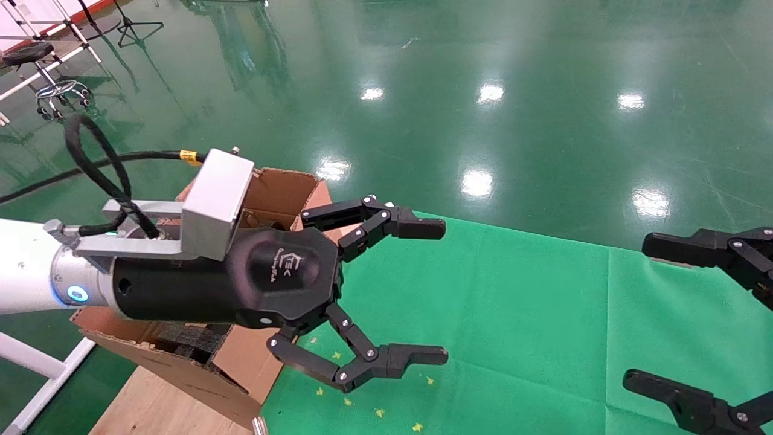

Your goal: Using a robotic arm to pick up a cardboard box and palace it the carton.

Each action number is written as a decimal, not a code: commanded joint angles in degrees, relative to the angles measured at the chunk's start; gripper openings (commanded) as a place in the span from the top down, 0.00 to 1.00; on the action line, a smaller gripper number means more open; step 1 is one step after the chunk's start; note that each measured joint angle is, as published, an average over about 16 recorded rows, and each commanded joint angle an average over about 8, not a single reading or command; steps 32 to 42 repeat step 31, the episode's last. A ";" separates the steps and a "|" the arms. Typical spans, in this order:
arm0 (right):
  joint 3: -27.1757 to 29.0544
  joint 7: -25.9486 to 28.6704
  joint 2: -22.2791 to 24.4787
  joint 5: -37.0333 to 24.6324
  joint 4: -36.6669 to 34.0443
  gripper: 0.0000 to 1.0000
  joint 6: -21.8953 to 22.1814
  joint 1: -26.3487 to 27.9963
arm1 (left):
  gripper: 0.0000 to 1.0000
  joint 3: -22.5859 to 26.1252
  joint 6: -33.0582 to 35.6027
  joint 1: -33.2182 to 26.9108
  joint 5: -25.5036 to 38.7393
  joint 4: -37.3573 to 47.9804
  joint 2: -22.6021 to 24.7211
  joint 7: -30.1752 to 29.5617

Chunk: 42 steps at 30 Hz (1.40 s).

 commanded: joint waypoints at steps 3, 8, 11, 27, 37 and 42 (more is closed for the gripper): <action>0.00 0.00 0.00 0.00 0.00 0.00 0.00 0.00 | 0.00 0.00 0.00 0.00 0.00 0.00 0.00 0.00; 0.00 0.00 0.00 0.00 0.00 0.00 0.00 0.00 | 0.00 0.00 0.00 0.00 0.00 0.00 0.00 0.00; 0.00 0.00 0.00 0.00 0.00 0.00 0.00 0.00 | 0.00 0.00 0.00 0.00 0.00 0.00 0.00 0.00; 0.00 0.00 0.00 0.00 0.00 0.00 0.00 0.00 | 0.00 0.00 0.00 0.00 0.00 0.00 0.00 0.00; 0.00 0.00 0.00 0.00 0.00 0.00 0.00 0.00 | 0.00 0.00 0.00 0.00 0.00 0.00 0.00 0.00; 0.00 0.00 0.00 0.00 0.00 0.00 0.00 0.00 | 0.00 0.00 0.00 0.00 0.00 0.00 0.00 0.00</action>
